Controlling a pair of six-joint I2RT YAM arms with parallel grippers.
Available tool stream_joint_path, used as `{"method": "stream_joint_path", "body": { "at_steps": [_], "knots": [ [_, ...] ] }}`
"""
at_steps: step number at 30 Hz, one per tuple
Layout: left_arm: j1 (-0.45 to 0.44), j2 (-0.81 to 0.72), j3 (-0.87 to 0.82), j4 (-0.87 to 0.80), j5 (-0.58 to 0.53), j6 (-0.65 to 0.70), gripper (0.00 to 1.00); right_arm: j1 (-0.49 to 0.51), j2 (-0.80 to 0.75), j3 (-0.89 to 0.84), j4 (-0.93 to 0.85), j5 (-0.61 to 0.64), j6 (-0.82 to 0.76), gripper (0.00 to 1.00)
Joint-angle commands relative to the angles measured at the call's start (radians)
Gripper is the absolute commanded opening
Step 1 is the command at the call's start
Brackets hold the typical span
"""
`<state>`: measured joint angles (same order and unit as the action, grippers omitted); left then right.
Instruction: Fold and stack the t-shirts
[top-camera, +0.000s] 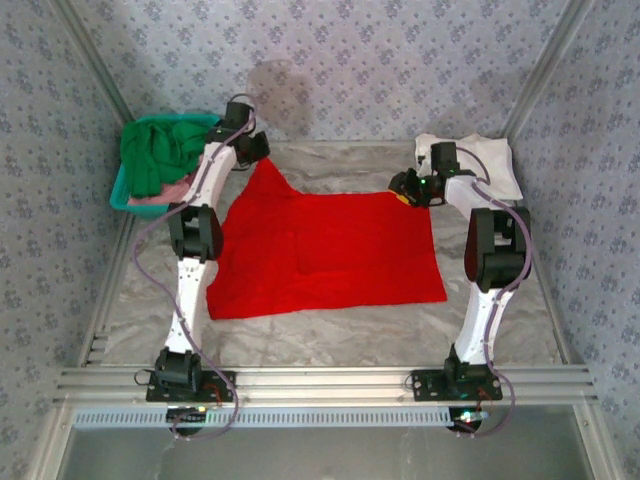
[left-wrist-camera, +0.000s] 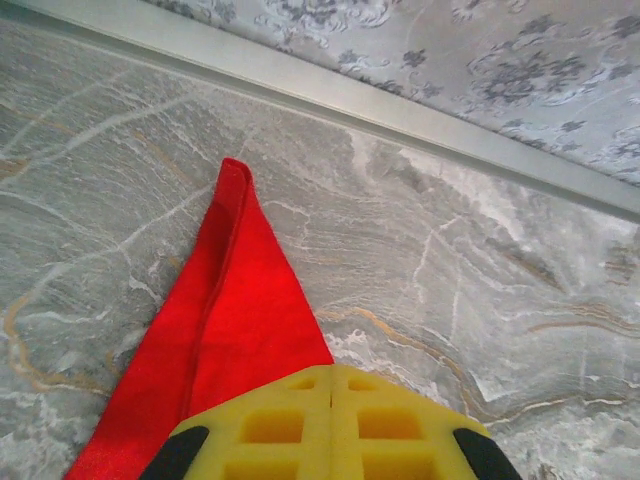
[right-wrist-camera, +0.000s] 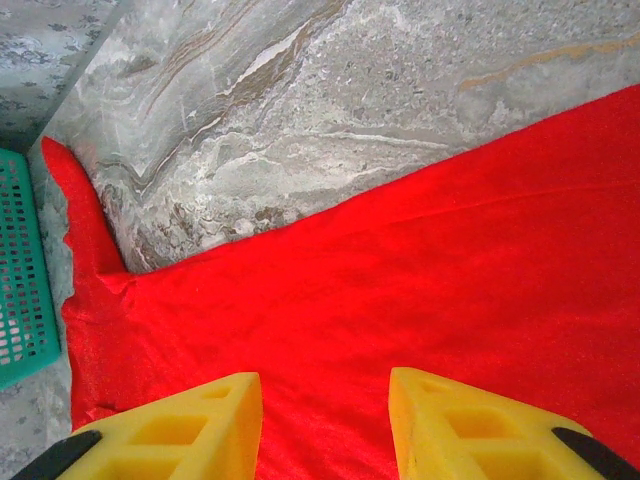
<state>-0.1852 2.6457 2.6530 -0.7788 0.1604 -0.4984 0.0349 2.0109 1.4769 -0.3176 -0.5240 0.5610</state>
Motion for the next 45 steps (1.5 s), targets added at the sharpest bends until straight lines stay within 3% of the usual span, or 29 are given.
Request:
{"method": "stream_joint_path", "body": {
  "at_steps": [1, 3, 4, 10, 23, 26, 30, 40, 45],
  "knots": [
    [0.009, -0.035, -0.017, 0.000, -0.011, 0.010, 0.01, -0.008, 0.014, 0.032, 0.006, -0.028, 0.012, 0.41],
    [0.009, -0.019, -0.016, -0.002, -0.016, 0.022, 0.33, -0.007, 0.013, 0.034, -0.001, -0.030, 0.008, 0.41],
    [0.009, -0.010, -0.015, -0.005, -0.016, 0.023, 0.44, -0.008, 0.012, 0.034, -0.003, -0.030, 0.006, 0.41],
    [0.012, 0.038, -0.009, 0.011, -0.004, 0.024, 0.55, -0.009, 0.016, 0.039, -0.003, -0.033, 0.007, 0.41],
    [0.008, 0.121, 0.022, 0.006, 0.040, 0.013, 0.54, -0.008, 0.025, 0.039, -0.006, -0.033, 0.005, 0.41],
    [0.005, 0.124, 0.021, 0.004, 0.042, 0.017, 0.43, -0.007, 0.028, 0.041, -0.004, -0.034, 0.006, 0.41],
    [0.001, 0.119, 0.022, 0.005, 0.044, 0.018, 0.18, -0.006, 0.032, 0.040, -0.004, -0.034, 0.005, 0.41],
    [-0.011, 0.102, 0.072, 0.012, 0.059, 0.008, 0.15, -0.007, 0.042, 0.043, -0.005, -0.036, 0.005, 0.41],
    [-0.013, 0.099, 0.074, 0.017, 0.076, 0.006, 0.03, -0.007, 0.044, 0.040, -0.001, -0.039, 0.007, 0.41]
  ]
}}
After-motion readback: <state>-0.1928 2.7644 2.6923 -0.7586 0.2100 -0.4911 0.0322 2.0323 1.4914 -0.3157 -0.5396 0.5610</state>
